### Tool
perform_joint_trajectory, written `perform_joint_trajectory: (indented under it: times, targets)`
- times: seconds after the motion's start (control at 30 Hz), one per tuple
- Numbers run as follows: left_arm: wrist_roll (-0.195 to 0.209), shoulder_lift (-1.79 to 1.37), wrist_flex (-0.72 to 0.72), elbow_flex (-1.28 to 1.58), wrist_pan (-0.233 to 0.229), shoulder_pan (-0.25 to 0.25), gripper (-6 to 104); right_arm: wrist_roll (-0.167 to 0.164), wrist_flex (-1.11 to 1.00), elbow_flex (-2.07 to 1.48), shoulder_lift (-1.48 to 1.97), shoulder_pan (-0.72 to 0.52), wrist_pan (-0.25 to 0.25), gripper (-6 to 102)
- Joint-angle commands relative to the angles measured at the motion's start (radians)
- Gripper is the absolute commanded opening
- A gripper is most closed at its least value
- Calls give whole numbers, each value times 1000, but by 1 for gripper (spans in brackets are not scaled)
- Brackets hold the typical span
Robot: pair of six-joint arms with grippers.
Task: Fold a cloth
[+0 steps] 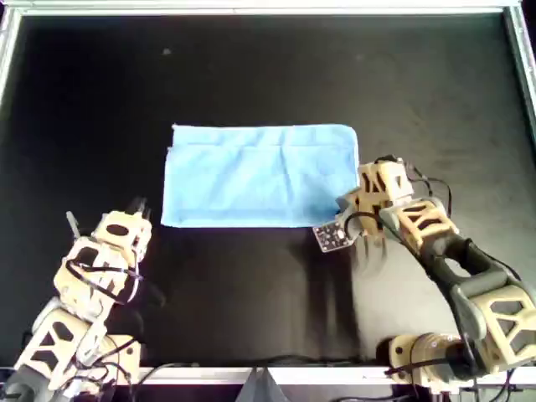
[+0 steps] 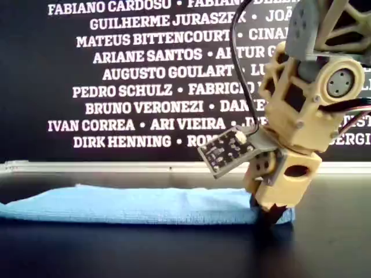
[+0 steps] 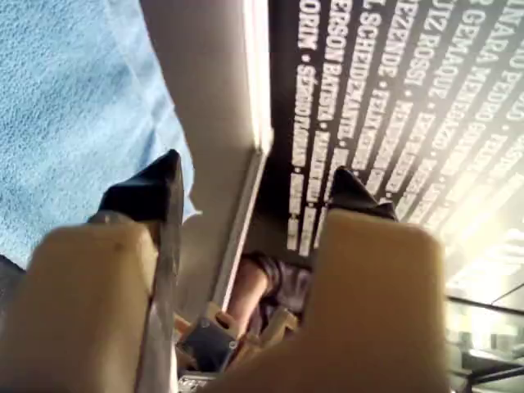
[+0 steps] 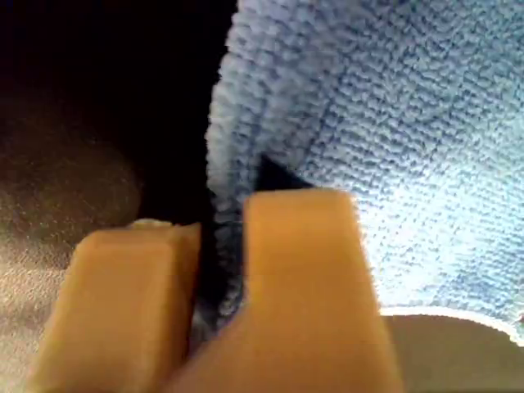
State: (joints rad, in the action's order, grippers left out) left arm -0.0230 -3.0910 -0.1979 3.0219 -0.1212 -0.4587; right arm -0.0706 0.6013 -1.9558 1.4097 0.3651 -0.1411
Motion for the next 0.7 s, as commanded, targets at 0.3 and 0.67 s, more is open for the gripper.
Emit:
perform_joint_trajectory:
  times: [0.3, 0.67]
  targets:
    - [-5, -18, 5, -11, -3, -9, 62, -5, -41, 37, 75, 8, 12, 0]
    - [-5, -18, 5, -11, -3, -9, 62, -5, -41, 247, 166, 48, 12, 0]
